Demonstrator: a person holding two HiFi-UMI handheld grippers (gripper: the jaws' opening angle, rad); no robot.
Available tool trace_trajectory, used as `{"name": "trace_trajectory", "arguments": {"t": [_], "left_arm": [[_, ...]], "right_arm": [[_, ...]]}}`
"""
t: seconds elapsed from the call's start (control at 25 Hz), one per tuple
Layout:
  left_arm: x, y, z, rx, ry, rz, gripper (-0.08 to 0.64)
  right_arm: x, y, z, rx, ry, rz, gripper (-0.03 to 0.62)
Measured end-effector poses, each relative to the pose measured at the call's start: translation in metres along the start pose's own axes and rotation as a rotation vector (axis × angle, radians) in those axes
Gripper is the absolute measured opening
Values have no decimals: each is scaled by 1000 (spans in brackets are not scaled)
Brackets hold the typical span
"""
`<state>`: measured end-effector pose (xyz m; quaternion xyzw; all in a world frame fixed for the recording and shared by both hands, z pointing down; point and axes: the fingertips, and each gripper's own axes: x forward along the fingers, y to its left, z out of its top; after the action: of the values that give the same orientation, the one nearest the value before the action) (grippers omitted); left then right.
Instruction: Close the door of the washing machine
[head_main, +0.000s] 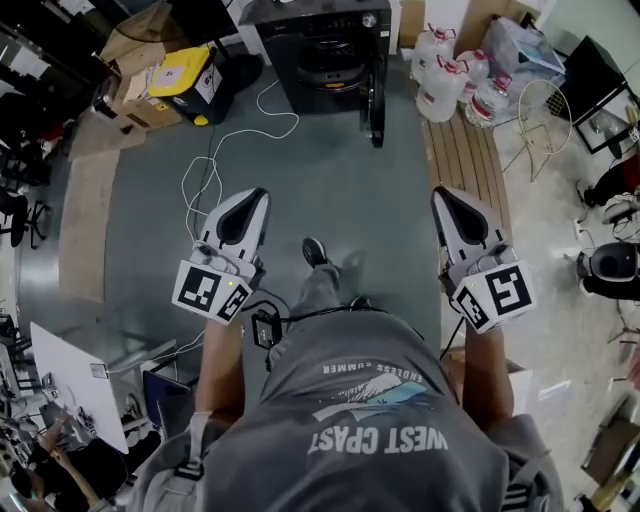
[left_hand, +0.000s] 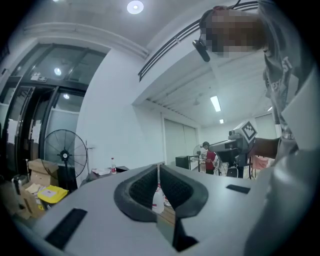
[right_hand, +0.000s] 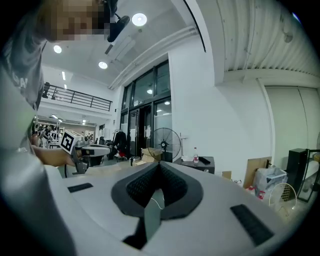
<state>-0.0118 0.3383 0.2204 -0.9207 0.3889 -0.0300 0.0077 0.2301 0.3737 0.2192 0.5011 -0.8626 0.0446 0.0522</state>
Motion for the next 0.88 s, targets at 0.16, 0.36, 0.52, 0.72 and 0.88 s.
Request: {"name": "trace_trajectory", "arguments": {"t": [0.16,0.36,0.52,0.72,0.88], "left_arm": [[13,24,-10,-19,2,2,28],[38,65,-16,-28,-4,-11,28],[60,103,-20,-37,-5,-31,28],[90,157,-20,-45,-27,-47,28],[109,195,-25,-51,-37,-60,28]], "right_arm": [[30,-6,-3,17,16,-1,29],[75,-12,-1,12,26,-8,29],[114,-18,1,14,39,-23,29],[165,-28,7,11,59,-49,29],[205,-28,16,-5,58,-62,29]]}}
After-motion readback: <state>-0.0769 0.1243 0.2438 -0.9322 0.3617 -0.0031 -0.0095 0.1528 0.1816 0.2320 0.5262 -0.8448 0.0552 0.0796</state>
